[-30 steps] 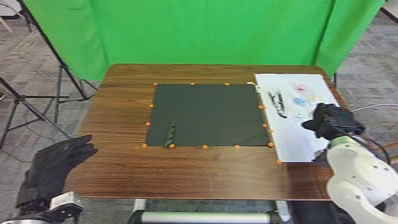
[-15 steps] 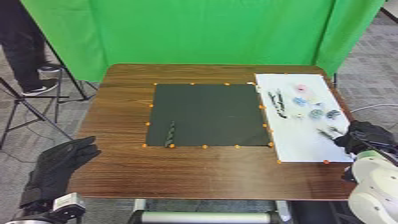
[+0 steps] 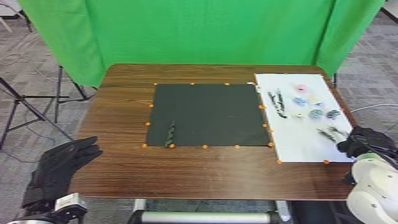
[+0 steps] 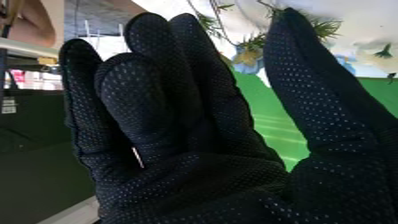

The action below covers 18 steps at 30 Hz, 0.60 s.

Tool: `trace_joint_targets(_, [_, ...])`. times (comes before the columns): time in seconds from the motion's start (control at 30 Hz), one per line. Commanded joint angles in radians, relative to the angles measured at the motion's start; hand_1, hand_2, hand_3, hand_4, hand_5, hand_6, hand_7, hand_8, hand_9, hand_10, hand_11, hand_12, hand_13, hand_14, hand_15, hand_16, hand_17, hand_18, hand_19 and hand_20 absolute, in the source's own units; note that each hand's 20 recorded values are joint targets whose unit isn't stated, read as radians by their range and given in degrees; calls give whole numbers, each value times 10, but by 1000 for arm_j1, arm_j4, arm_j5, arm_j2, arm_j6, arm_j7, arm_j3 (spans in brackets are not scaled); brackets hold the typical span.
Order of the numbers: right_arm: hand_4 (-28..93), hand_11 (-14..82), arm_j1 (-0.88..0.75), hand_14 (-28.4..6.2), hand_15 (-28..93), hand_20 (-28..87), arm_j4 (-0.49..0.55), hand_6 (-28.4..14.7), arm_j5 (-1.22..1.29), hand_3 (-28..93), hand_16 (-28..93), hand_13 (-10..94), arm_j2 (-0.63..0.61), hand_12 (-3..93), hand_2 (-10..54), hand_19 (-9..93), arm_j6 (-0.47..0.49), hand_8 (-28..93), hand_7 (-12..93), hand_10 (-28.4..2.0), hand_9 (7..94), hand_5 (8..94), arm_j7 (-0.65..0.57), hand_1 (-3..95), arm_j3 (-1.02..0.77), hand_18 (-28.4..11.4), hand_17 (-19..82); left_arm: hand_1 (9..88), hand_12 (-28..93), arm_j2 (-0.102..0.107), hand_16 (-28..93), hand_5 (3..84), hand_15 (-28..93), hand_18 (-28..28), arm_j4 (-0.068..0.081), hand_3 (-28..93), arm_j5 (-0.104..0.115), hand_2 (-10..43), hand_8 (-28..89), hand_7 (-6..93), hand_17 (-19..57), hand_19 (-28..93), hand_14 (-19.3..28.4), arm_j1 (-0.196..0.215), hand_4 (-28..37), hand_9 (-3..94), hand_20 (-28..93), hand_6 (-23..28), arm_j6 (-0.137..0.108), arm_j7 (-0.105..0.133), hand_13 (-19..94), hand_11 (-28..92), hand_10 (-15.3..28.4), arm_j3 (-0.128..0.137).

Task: Arrange flowers

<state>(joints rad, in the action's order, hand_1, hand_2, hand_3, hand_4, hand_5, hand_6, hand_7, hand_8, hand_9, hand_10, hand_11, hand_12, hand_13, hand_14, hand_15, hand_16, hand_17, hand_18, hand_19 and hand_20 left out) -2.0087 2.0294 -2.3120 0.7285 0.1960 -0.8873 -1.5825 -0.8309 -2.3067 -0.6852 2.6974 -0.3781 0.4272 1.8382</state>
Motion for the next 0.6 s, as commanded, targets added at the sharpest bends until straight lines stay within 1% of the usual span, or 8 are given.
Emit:
trace_joint_targets(0.03, [-215,452,-2,-152,764,-134,-16,-126,3,762,218,652,5,227,-27,932,34,-77,187,-226,654,664,-20,333,8,-273,355,270,105,2,-130,512,623,209,-3,801,5,60,-95,178,-93,579,279,10,-203,420,171,159,11,-2,285,426,233,-2])
trace_joint_targets(0.07, [-216,452,-9,-152,764,-135,-14,-127,2,762,217,652,7,227,-27,932,35,-77,187,-227,654,665,-23,333,3,-273,355,270,105,1,-130,512,623,209,-1,801,2,60,-94,178,-93,579,279,1,-203,420,171,159,17,-10,285,426,233,-3])
trace_joint_targets(0.1, [-216,452,-1,-152,764,-135,-18,-127,5,761,217,652,7,227,-28,932,36,-76,187,-226,655,665,-23,334,8,-273,355,270,105,2,-130,512,623,209,-2,800,3,60,-94,178,-93,579,279,3,-203,420,171,159,14,-5,285,426,233,-4])
trace_joint_targets(0.17, [-217,453,-1,-152,764,-135,-22,-126,13,760,216,653,9,227,-28,932,33,-76,188,-225,656,668,-25,337,7,-273,355,270,105,1,-130,512,623,209,-2,801,1,60,-95,177,-93,579,279,-2,-203,420,170,160,17,-11,285,426,233,-3])
trace_joint_targets(0.33, [-218,453,20,-149,761,-137,-45,-122,39,760,214,658,15,226,-28,932,16,-76,194,-223,662,673,-36,338,20,-272,357,270,105,6,-130,512,623,208,-1,800,6,60,-94,177,-93,579,279,1,-203,420,171,159,10,-2,285,426,233,-6])
trace_joint_targets(0.53, [-221,455,37,-143,756,-135,-73,-114,61,762,212,671,24,226,-24,932,-8,-77,204,-214,680,688,-55,348,29,-270,363,270,105,-4,-131,512,623,209,1,800,-1,60,-95,177,-93,579,280,-13,-203,420,171,159,20,-17,285,425,233,-10])
trace_joint_targets(0.57, [-222,455,46,-142,756,-135,-80,-113,62,762,212,672,24,227,-24,932,-15,-78,206,-214,682,689,-56,349,37,-269,364,270,105,-2,-131,512,623,209,0,801,1,60,-95,177,-93,579,279,-9,-202,420,171,159,16,-14,285,425,234,-9])
trace_joint_targets(0.6, [-224,456,41,-141,755,-134,-81,-112,62,762,211,674,23,227,-23,932,-22,-78,209,-212,686,692,-60,351,36,-268,365,270,105,-4,-131,512,623,209,2,801,-3,60,-95,178,-93,579,279,-16,-203,420,171,159,21,-22,285,425,234,-9])
